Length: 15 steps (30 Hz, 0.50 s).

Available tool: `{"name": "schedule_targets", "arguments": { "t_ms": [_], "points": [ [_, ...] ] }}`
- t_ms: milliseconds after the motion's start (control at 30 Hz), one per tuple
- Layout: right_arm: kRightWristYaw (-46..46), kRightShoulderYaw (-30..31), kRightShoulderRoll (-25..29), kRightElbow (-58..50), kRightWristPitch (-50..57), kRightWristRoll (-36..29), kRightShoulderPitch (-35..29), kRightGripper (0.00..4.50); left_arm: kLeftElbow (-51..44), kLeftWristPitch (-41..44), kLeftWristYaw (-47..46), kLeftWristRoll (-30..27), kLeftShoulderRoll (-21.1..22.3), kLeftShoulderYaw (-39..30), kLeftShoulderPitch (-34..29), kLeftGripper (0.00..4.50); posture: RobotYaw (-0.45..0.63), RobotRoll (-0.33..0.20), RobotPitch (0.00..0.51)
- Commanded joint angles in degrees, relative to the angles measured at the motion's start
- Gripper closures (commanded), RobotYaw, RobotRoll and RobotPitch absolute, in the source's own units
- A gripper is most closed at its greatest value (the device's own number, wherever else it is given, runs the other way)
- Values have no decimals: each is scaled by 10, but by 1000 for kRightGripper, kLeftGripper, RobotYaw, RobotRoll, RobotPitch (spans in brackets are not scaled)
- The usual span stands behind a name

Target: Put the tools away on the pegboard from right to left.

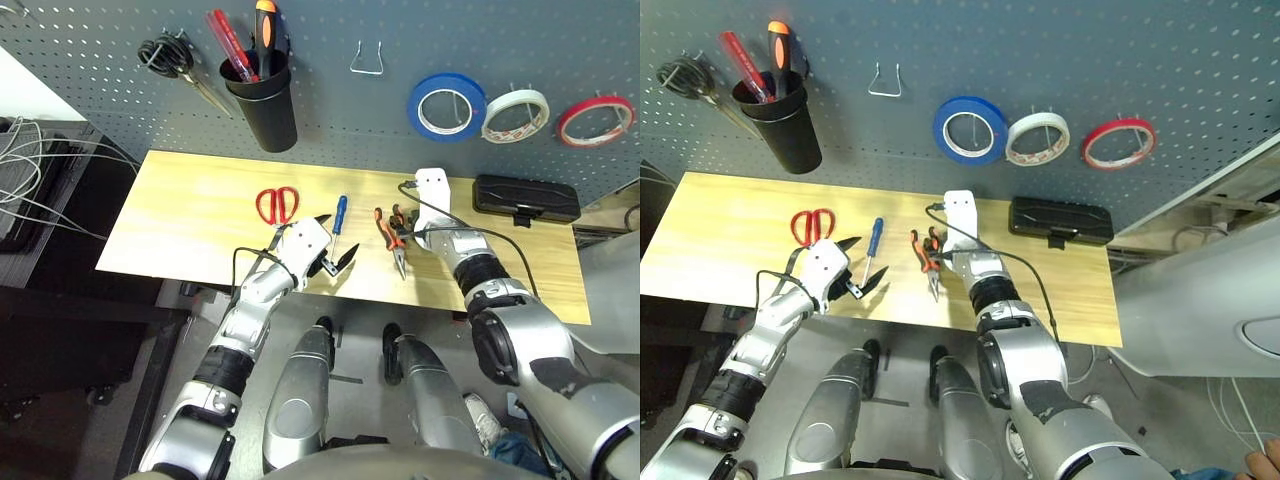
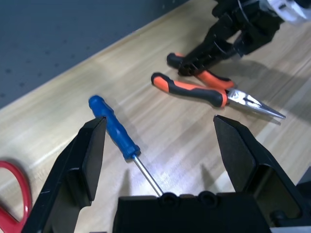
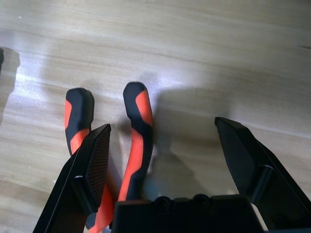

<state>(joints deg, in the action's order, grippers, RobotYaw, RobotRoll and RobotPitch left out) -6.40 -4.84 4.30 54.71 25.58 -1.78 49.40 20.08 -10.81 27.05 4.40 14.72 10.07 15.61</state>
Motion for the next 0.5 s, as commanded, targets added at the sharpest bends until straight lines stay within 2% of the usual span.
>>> {"name": "schedule_targets", "arguments": {
  "t_ms": [33,400,500],
  "points": [
    [3,2,-4,-27,27,-4,-15,58,-5,6,1,0,1,3,-17,0,161,0,377],
    [9,-7,-29,26,48,-11,-2,58,0,5,-3,0,-2,3,-14,0,171,0,383],
    [14,-11,-29,43,48,-10,4,663,-1,5,-3,0,-1,2,-15,0,171,0,383]
  ]
}}
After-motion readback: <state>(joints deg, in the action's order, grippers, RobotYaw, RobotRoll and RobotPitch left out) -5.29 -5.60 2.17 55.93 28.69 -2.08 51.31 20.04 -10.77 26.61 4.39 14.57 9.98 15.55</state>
